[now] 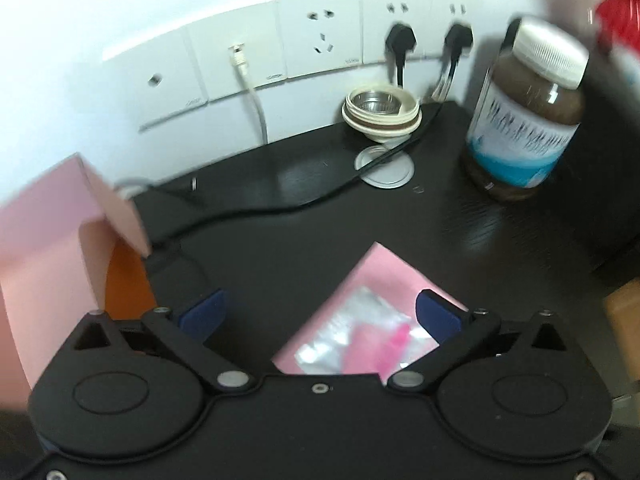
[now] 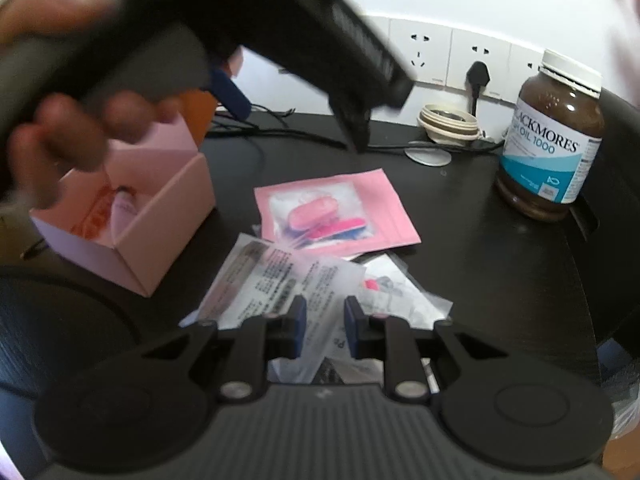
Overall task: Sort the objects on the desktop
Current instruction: 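Move the left gripper over the pink zip bag on the item pile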
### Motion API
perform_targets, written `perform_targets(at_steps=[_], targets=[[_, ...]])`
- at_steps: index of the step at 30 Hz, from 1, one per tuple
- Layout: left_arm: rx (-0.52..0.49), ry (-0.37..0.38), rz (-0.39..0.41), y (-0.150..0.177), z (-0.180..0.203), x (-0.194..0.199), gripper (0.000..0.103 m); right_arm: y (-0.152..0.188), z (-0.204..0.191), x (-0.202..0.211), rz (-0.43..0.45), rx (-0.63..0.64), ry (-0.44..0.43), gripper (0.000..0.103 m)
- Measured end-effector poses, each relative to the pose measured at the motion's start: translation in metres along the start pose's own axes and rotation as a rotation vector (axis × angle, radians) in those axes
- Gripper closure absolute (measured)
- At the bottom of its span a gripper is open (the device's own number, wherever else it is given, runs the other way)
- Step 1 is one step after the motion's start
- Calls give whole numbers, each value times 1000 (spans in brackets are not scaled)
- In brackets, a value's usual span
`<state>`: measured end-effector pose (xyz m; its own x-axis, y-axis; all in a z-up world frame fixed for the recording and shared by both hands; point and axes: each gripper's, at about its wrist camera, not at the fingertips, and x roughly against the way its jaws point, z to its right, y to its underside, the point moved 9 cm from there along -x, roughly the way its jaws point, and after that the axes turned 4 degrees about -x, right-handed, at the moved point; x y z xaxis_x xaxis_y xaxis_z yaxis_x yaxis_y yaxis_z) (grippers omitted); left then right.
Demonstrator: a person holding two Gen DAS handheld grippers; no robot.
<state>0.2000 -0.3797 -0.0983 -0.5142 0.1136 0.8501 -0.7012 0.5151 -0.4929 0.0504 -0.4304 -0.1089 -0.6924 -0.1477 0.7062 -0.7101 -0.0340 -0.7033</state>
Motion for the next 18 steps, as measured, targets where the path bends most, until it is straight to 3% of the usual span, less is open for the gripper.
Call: perform_targets(at_steps=[2, 5, 12, 14, 16, 18], targets=[[-82, -23, -14, -4, 2, -14, 1, -1, 1, -1, -4, 2, -8, 83], [-166, -1, -45, -4, 11, -25, 8, 2, -2, -2, -9, 40, -19, 82], [-460, -17, -24, 7, 52, -31, 9, 3, -5, 1, -7, 94, -24, 82], [-435, 4, -42, 9, 49, -35, 9, 2, -9, 4, 0, 135, -9, 82], [-372, 60, -70, 9, 44, -36, 15, 1, -11, 9, 13, 143, -8, 82], [-317, 128, -104, 11, 41, -36, 34, 2, -13, 11, 15, 140, -16, 82]])
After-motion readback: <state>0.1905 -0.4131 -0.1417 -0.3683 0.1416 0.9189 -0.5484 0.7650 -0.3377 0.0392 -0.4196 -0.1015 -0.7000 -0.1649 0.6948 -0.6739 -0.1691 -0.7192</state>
